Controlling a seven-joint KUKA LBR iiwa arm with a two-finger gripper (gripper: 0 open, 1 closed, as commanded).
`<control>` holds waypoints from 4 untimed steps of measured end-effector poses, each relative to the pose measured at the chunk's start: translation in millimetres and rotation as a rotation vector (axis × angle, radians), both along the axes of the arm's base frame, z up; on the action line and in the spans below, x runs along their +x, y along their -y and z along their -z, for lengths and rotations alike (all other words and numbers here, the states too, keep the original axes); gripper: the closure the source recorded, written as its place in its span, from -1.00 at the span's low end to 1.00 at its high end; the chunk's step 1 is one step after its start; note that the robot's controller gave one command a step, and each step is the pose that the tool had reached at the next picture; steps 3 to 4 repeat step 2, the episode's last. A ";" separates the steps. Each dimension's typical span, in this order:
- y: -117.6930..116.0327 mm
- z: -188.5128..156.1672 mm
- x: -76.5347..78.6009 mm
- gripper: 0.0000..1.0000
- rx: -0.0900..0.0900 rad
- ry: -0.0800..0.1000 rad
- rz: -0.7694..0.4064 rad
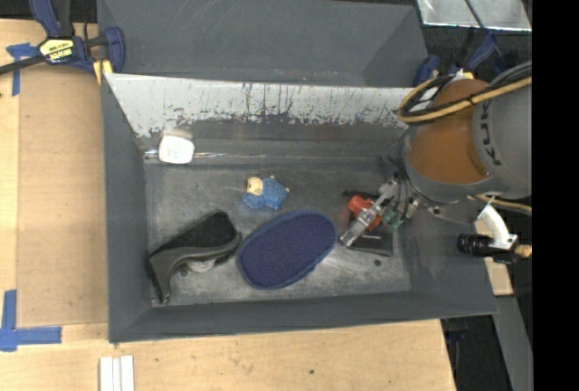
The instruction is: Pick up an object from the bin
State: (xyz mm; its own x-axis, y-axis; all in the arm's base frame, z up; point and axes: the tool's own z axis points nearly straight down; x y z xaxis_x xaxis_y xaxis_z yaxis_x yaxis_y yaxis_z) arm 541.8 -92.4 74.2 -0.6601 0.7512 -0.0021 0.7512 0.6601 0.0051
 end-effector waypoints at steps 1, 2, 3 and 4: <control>0.1 -1.7 1.0 -1.00 -0.002 -0.001 -0.004; 3.5 -5.5 5.4 1.00 -0.010 0.015 -0.001; 3.5 -5.5 5.4 1.00 -0.010 0.015 -0.001; 3.5 -5.5 5.4 1.00 -0.010 0.015 -0.001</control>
Offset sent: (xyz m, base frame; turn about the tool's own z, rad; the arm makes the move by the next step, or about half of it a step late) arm 0.0000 0.0000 0.0000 0.0000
